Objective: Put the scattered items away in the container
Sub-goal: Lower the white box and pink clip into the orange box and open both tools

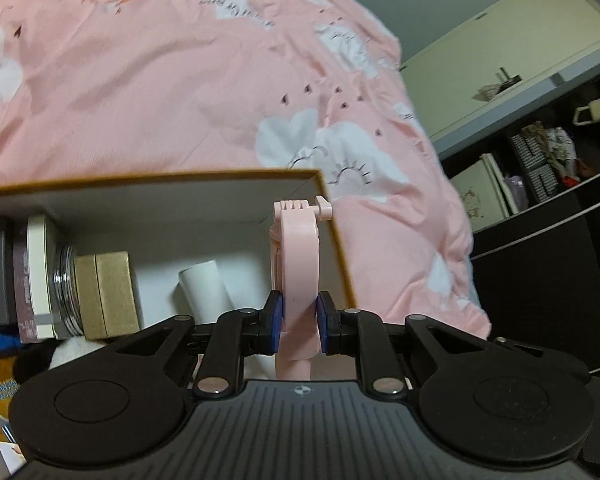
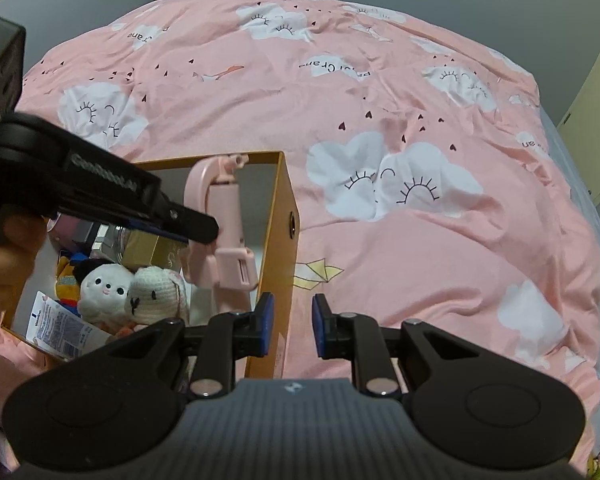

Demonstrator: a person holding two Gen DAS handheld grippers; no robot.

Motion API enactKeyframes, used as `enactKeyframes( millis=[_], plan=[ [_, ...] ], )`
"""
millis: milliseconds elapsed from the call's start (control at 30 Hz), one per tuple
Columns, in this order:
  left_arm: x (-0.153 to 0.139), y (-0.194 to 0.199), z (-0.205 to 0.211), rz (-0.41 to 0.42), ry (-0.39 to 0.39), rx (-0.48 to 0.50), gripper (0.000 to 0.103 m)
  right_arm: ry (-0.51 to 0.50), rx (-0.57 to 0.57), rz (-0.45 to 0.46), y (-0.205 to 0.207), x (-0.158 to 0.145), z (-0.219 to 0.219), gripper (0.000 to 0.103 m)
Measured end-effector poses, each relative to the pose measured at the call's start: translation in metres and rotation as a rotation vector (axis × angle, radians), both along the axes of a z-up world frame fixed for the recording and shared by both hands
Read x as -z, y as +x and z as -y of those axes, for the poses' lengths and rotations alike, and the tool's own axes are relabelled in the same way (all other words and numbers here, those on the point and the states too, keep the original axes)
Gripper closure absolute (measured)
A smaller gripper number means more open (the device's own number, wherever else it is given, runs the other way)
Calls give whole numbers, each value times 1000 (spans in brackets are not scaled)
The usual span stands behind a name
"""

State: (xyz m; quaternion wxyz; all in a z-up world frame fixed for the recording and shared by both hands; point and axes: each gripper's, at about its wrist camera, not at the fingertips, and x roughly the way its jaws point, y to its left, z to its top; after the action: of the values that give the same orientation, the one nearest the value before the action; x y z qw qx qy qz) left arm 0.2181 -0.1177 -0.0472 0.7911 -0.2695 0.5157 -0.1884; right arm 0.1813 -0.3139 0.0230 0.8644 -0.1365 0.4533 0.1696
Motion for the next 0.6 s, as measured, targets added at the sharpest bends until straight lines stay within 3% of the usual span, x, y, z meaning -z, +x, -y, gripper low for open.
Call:
enactKeyframes(
  millis=[400,533,600],
  plan=[
    [14,9,22,-67,121,20,82,-7,-16,-16,1,7,-7,76],
    [20,13,24,-86,83,35,82,-13,-17,-15,0,6,-8,76],
    [17,11,25,-67,117,34,82,-16,-20,-16,-1,6,-8,75]
  ],
)
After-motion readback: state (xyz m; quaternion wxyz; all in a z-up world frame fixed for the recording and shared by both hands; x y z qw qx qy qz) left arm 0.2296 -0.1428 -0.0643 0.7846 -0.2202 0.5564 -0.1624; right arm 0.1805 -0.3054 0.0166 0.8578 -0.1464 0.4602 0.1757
